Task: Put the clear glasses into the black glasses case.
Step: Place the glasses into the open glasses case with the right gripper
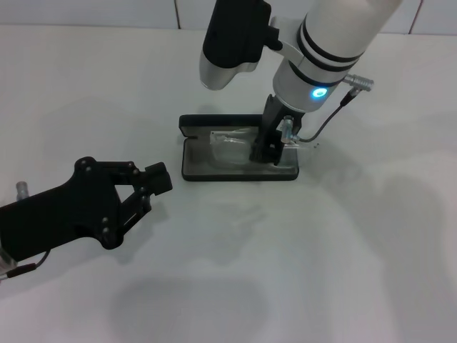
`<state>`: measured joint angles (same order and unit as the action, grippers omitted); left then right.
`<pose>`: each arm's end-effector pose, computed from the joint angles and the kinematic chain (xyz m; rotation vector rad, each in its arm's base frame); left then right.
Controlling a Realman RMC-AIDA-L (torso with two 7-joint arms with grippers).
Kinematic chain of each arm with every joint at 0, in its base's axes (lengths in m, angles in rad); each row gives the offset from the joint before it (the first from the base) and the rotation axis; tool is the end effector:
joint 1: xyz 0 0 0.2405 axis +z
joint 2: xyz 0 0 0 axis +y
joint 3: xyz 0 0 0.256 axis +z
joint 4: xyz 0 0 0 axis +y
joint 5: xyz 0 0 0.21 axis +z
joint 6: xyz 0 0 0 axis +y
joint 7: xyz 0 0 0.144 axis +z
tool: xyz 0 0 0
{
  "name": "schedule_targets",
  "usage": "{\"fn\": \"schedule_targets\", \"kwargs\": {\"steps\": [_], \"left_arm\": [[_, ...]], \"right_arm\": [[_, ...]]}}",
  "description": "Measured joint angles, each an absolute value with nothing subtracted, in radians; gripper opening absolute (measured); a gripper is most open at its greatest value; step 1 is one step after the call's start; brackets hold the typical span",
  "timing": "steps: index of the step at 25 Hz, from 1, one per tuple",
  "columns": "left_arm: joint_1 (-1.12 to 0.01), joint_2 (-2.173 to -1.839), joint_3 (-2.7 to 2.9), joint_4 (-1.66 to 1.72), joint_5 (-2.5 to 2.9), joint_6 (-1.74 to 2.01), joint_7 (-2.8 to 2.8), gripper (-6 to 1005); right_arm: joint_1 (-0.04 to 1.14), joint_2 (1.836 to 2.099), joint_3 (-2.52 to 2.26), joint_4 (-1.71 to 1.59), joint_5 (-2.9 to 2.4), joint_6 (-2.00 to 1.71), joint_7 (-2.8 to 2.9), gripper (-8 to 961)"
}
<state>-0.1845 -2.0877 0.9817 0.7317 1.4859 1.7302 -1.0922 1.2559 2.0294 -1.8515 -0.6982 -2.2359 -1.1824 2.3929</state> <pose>-0.2750 0.2447 0.0115 -2.5558 -0.3423 -1.0941 0.0540 0.4041 -0.1029 -2.8586 0.1336 -0.6958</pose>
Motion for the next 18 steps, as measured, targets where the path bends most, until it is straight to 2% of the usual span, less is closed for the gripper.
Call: {"fn": "schedule_targets", "kwargs": {"steps": [18], "left_arm": [[-0.192,-2.088,0.982,0.721,1.487,1.719,-1.091,114]], "right_arm": [[1.257,2.029,-1.877,-0.721,-2.222,-1.174,2.39,124]]}}
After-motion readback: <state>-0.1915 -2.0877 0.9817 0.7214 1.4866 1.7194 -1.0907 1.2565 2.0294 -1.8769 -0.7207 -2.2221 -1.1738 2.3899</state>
